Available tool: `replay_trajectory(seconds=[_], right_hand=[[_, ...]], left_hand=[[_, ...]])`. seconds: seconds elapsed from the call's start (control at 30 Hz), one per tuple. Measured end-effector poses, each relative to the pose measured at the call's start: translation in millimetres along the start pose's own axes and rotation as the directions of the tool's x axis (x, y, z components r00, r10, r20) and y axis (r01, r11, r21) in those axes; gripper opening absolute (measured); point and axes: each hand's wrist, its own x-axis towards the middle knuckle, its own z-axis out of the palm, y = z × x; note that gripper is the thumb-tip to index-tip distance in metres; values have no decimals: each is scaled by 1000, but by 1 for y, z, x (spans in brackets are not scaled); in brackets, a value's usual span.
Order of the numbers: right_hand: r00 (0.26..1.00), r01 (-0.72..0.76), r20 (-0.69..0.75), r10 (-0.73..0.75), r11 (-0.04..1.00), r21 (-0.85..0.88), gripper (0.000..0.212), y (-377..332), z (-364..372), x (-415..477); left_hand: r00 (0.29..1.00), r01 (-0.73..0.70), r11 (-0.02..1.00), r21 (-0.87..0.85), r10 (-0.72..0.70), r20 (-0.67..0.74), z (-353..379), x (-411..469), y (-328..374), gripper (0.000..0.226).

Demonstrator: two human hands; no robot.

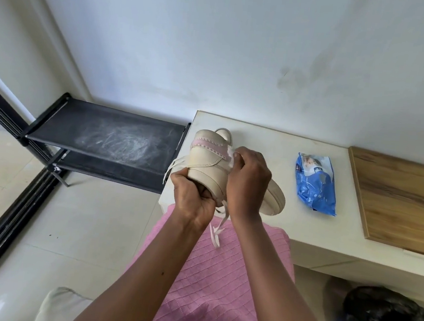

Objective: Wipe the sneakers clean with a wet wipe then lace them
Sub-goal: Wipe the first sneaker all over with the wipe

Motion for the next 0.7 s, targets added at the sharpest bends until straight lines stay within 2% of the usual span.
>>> replay_trajectory(seconds=[0.13, 0.2, 0.27, 0.37, 0.43, 0.5, 0.6, 0.7], right_hand=[[978, 208, -9, -208, 977, 49, 12, -19, 4, -4], [966, 257, 33, -258, 966, 33, 13, -10, 2, -5], [976, 211, 70, -208, 977, -38, 14, 13, -3, -5], [991, 32, 130, -11, 987, -159, 13, 45, -8, -3], [985, -36, 157, 67, 981, -192, 14, 50, -3, -1], [981, -19, 190, 41, 993, -118, 15, 45, 4, 0], [949, 95, 302, -90, 995, -2, 19, 46, 10, -2], [923, 148, 366, -116, 987, -61, 20, 71, 6, -2]], left_hand=[[998, 48, 997, -52, -46, 44, 4, -1, 3, 43], [998, 52, 997, -55, -51, 23, 4, 1, 6, 45], [999, 40, 996, -79, -42, -33, 3, 7, 7, 48], [994, 35, 992, -121, -47, -102, -1, 18, 0, 38], [990, 51, 993, -110, -64, -124, -3, 27, -13, 36], [985, 81, 991, -111, -96, -145, -3, 37, -27, 35], [978, 104, 986, -133, -125, -168, -2, 48, -35, 36], [962, 85, 989, -123, -114, -249, -4, 57, -33, 35]])
